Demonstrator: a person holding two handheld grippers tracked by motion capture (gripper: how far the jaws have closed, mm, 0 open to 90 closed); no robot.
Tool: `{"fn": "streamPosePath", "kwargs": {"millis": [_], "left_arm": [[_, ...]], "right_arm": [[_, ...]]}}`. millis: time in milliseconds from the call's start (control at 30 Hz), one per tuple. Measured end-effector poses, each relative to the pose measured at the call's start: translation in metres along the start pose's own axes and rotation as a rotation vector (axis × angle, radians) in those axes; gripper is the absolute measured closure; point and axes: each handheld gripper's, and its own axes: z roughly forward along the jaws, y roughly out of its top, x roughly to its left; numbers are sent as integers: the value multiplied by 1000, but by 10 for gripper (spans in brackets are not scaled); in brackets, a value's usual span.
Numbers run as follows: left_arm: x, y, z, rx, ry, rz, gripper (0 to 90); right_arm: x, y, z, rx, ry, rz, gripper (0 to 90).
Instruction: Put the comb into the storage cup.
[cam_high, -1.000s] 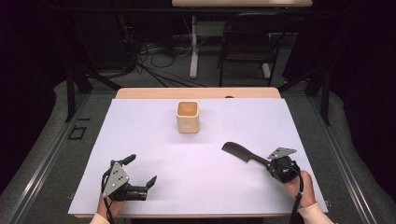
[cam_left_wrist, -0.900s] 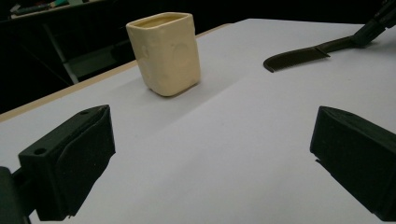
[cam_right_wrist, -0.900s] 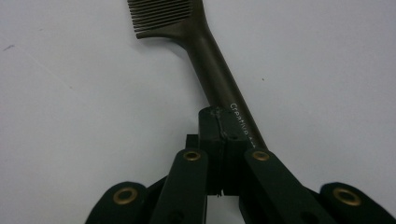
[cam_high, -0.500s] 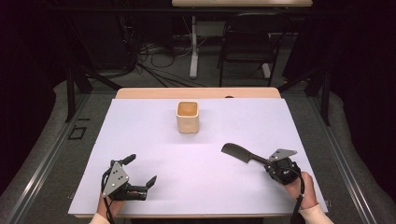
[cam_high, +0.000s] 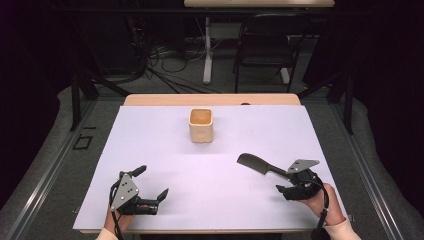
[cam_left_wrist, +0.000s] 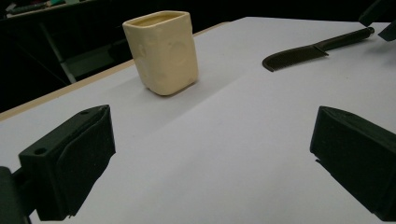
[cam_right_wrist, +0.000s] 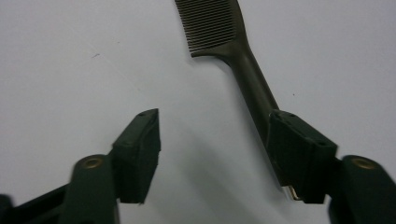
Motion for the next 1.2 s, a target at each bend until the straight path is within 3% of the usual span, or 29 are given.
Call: {"fn": "streamPosePath", "kwargs": {"millis": [200,700,1200], "left_arm": [[0,0,1,2,-3,-3,1],[0,0,1,4,-16,-1,0],[0,0,2,7,-27,3,0]], "right_arm": [[0,6,-1,34,-4,-17,148],[-8,17,7,71,0,-50,19],[-17,25,11,95,4,-92,0]]}}
